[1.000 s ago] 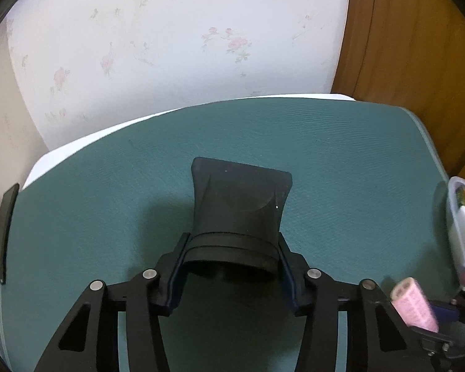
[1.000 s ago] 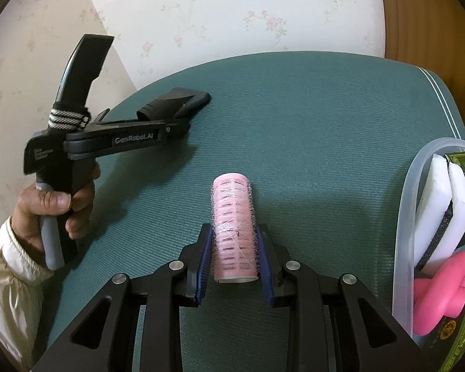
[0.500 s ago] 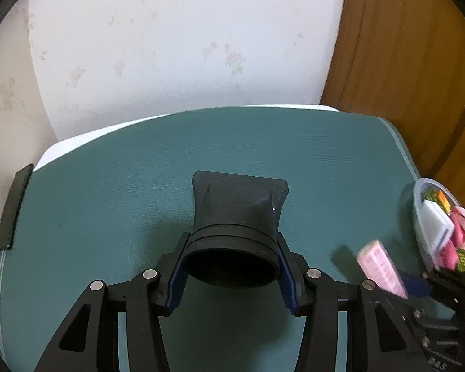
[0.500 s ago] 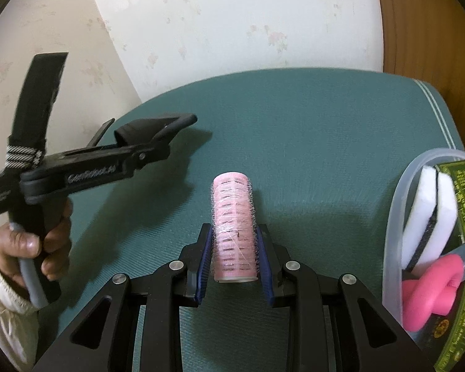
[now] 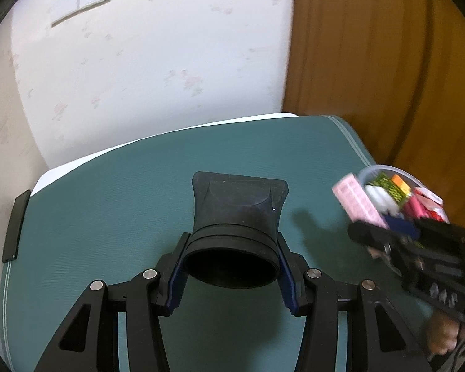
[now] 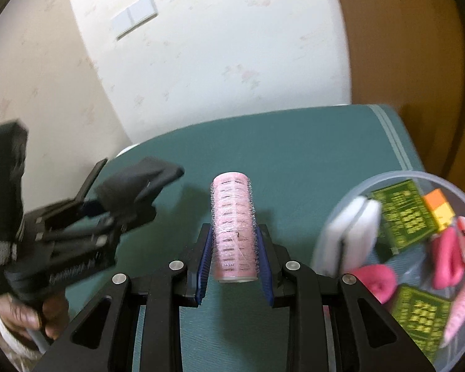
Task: Organize objects
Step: 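Carry the nozzle and roller over the bowl and open both grippers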
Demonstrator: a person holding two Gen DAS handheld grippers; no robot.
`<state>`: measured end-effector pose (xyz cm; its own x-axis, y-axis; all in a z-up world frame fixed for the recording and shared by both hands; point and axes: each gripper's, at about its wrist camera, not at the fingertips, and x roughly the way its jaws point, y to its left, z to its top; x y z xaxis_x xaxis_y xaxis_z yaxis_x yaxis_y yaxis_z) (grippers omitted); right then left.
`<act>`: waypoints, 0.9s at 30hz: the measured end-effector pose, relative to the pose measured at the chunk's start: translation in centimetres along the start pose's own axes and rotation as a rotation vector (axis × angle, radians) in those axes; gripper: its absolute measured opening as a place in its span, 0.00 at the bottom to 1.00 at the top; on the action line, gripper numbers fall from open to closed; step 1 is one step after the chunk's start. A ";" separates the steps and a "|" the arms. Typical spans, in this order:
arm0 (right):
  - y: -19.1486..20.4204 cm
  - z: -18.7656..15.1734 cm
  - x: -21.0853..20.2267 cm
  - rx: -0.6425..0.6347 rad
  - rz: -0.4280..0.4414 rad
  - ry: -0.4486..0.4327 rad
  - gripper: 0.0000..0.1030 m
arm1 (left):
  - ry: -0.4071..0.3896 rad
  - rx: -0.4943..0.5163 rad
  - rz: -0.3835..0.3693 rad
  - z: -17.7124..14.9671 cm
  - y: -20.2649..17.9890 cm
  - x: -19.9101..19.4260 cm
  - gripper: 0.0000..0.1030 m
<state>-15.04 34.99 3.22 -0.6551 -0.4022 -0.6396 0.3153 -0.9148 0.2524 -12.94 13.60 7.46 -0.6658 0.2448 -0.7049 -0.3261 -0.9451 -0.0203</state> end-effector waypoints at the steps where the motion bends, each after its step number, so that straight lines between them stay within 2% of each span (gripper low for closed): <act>1: -0.5 0.1 -0.5 0.011 -0.010 -0.003 0.28 | -0.002 0.005 -0.003 0.1 -0.3 -0.1 0.51; 8: -5.3 1.1 -1.7 0.104 -0.095 -0.034 0.28 | -0.020 0.045 -0.058 -0.3 -3.0 -1.6 0.51; 13: -8.8 0.6 -2.0 0.166 -0.153 -0.009 0.28 | -0.013 0.065 -0.096 -0.2 -4.8 -1.3 0.49; 17: -9.9 0.4 -2.5 0.186 -0.174 -0.016 0.28 | -0.016 0.087 -0.115 -0.3 -6.0 -1.1 0.49; 23: -10.1 0.2 -3.0 0.205 -0.152 -0.027 0.28 | -0.008 0.070 -0.115 -0.6 -5.4 -1.5 0.49; 26: -10.7 0.0 -3.3 0.239 -0.157 -0.027 0.36 | -0.006 0.064 -0.115 -0.8 -5.2 -1.6 0.49; 27: -11.0 -0.1 -3.4 0.254 -0.164 -0.029 0.42 | -0.007 0.064 -0.116 -0.8 -5.3 -1.6 0.49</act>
<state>-16.20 46.41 2.51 -0.7035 -0.2459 -0.6668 0.0245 -0.9460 0.3231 -9.56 18.01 8.13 -0.6256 0.3537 -0.6954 -0.4434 -0.8946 -0.0561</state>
